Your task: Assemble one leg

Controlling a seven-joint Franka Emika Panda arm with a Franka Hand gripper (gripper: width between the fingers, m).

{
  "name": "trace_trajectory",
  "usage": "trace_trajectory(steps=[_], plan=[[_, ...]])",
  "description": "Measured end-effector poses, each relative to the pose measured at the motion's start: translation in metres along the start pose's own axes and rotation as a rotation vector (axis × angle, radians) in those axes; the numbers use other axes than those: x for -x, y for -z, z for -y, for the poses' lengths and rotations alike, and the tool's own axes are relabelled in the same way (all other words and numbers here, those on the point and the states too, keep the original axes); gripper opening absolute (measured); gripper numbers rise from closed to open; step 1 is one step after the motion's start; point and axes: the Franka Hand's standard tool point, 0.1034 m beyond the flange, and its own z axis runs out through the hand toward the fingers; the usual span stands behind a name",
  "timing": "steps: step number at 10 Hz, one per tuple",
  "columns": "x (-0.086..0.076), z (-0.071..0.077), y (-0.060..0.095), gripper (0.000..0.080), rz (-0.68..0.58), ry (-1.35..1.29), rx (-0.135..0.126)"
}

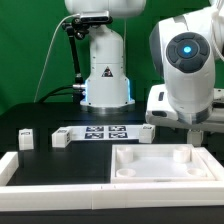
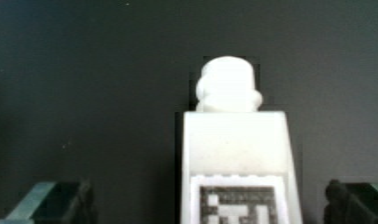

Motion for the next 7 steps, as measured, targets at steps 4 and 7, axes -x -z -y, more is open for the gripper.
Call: trace_trajectory(steps=[4, 7], plan=[[0.0, 0.0, 0.0001, 0.0397, 0.0, -0.006, 0.0], [0.0, -0.0001, 0.0, 0.0287, 0.001, -0.006, 0.0]])
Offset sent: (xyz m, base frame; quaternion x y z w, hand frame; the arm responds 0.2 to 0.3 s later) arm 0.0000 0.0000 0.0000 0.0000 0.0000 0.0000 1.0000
